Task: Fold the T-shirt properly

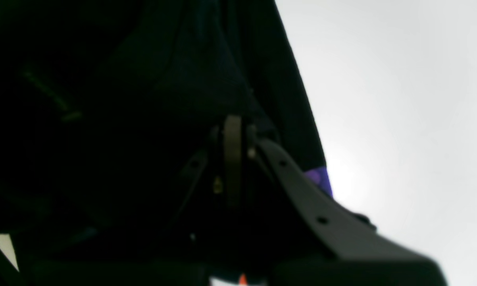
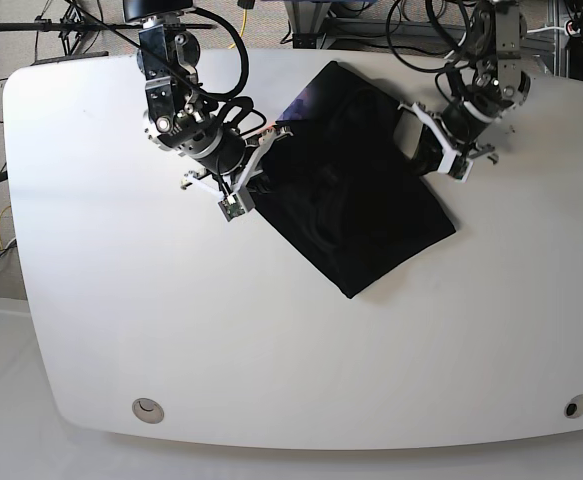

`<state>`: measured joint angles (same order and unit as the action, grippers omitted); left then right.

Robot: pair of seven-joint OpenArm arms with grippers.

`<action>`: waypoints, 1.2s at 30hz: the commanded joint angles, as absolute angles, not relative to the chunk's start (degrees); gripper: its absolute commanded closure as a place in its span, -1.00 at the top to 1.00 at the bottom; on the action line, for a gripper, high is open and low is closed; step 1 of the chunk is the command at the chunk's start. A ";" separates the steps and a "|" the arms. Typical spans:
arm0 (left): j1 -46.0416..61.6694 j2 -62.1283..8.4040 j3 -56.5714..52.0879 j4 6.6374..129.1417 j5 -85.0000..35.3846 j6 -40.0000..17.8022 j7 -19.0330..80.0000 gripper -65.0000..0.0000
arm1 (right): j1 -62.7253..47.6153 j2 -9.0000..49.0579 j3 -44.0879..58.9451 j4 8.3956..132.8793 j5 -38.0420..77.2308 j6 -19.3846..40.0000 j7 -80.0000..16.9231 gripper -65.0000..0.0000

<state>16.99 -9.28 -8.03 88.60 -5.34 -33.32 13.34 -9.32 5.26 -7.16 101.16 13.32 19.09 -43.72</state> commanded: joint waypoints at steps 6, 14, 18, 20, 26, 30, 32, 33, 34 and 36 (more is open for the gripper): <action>11.43 -8.98 -6.46 90.72 -11.22 -33.56 17.89 -0.97 | -10.29 5.31 -7.19 102.99 13.96 19.20 -42.70 -1.00; 10.29 -6.81 -5.04 92.31 -12.99 -33.26 18.22 -0.97 | -10.15 5.50 -7.85 103.01 13.85 18.99 -42.45 -1.00; 10.04 -3.07 -3.46 94.17 -11.61 -32.60 18.01 -0.97 | -10.04 5.43 -7.52 102.94 13.81 19.09 -42.79 -1.00; 10.14 -2.36 -2.99 94.31 -11.36 -32.35 17.97 -0.97 | -9.82 5.36 -7.49 102.95 13.80 19.03 -42.95 -1.00; 11.44 -2.69 -2.64 94.54 -12.29 -32.45 19.14 -0.98 | -7.47 5.55 -7.56 101.52 13.69 18.94 -43.20 -1.00; 13.07 -4.04 -3.26 95.16 -14.48 -33.00 20.60 -0.98 | -4.92 5.67 -7.68 99.76 13.59 18.95 -43.22 -1.00; 13.65 -4.63 -3.59 95.65 -15.51 -33.18 21.18 -0.98 | -4.06 5.66 -7.73 99.16 13.58 18.98 -43.21 -1.00; 13.89 -4.91 -3.72 95.90 -15.97 -33.28 21.48 -0.99 | -3.69 5.66 -7.74 98.92 13.59 18.99 -43.21 -1.00; 14.04 -5.09 -3.82 96.22 -16.27 -33.41 21.64 -0.99 | -3.45 5.66 -7.70 98.77 13.60 19.02 -43.19 -1.00; 14.26 -5.45 -4.01 96.84 -16.69 -33.68 22.01 -0.99 | -3.08 5.71 -7.60 98.70 13.60 19.08 -43.12 -1.00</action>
<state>15.09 -5.48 -4.14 94.48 -14.46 -32.58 23.53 -3.79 5.67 -7.73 98.10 13.06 18.87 -43.77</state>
